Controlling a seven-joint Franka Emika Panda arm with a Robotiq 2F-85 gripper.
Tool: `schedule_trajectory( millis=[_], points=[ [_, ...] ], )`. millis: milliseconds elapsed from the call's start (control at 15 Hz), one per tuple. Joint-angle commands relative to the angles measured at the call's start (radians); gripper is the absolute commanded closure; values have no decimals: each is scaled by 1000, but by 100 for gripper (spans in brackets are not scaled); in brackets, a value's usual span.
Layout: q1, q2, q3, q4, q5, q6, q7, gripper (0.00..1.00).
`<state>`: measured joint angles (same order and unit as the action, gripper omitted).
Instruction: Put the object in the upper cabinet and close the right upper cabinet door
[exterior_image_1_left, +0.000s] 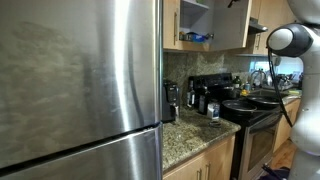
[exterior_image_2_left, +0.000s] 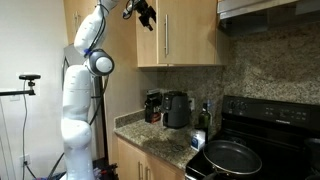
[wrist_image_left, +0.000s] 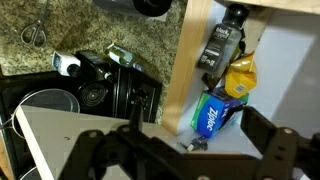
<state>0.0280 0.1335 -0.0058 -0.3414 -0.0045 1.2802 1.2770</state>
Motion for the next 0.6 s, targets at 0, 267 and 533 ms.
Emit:
schedule_trajectory(
  millis=[0, 267, 533],
  points=[
    [76, -8, 5, -10, -105, 119, -15, 0],
    [68, 29, -6, -20, -96, 134, 0, 0],
    [1, 5, -3, -16, 3, -7, -1, 0]
  ],
)
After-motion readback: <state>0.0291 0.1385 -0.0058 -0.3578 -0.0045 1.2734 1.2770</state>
